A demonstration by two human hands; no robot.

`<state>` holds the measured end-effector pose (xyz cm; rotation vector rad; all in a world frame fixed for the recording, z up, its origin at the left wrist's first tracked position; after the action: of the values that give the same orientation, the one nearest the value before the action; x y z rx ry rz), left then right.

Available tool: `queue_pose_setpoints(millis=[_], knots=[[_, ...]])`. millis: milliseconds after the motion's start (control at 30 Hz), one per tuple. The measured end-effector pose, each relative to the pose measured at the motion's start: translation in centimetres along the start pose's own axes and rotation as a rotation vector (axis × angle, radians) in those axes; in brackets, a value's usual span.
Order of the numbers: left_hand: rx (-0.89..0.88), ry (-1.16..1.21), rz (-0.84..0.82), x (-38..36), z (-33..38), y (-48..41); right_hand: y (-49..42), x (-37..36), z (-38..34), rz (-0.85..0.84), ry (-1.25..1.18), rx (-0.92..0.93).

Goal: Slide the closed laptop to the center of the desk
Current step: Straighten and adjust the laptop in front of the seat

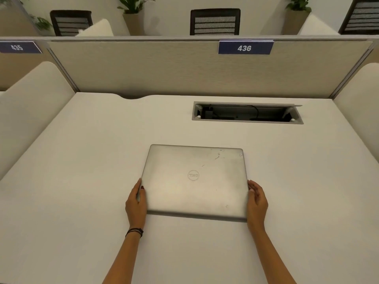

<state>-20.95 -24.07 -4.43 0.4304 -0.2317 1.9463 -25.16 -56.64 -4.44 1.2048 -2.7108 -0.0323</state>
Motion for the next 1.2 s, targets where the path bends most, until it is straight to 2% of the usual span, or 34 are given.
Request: queue_pose_setpoints(millis=[300,733,967,1200], knots=[[-0.079,-0.165,-0.017,-0.5,-1.0,-0.6,0.0,-0.1,0.2,0.029,0.024,0.009],[-0.137,-0.178,-0.039,-0.5,-0.8,-2.0,0.0,-0.5,0.0,0.110,0.038,0.033],[-0.138,-0.201,-0.073,-0.3,-0.6,-1.8,0.3,-0.4,-0.5,0.070,0.084,0.036],[-0.171,-0.262,-0.230,0.5,-1.3,-1.9,0.6,-0.5,-0.3,-0.027,0.162,0.067]])
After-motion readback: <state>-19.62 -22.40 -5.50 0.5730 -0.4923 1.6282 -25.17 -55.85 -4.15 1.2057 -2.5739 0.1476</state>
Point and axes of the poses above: each hand's wrist, its own y-axis away from the middle knuckle, its own x-axis out of the back of the hand, z = x × y, the point moved 1 cm from there along -y, towards the middle knuckle, and after that the axes turned 1 degree about -y, right-handed, at the moved point
